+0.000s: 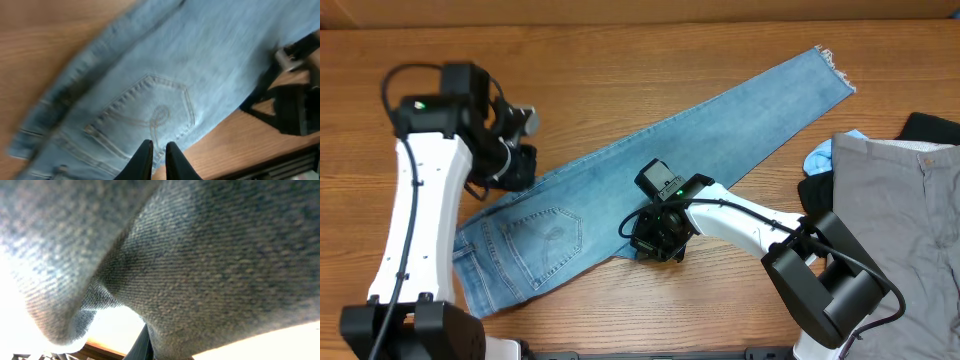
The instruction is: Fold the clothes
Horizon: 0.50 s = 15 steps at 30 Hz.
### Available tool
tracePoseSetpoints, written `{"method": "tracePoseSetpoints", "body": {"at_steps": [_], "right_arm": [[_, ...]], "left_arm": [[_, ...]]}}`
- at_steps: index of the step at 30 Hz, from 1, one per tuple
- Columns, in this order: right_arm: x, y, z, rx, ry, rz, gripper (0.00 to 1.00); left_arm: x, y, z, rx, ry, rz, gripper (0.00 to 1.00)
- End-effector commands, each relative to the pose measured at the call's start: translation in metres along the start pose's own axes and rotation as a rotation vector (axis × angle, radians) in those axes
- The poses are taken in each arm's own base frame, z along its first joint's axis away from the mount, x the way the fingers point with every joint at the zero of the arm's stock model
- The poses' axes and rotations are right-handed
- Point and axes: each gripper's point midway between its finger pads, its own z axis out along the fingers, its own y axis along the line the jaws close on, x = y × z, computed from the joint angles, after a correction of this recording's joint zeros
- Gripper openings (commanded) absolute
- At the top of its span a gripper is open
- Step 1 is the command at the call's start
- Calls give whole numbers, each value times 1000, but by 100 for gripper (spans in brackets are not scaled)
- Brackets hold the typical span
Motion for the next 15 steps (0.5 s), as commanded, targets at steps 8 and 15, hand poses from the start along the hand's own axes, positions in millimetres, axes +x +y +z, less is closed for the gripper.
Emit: {"method": "tracePoseSetpoints", "body": {"at_steps": [8,15], "right_arm": [[-6,10,-13,-27,-41,-39,4],[-1,7,-13,-18,-13,-27,4]], "left_arm": [[42,15,94,-17,102,-296,6],[55,48,139,-159,66,-374,4]]}}
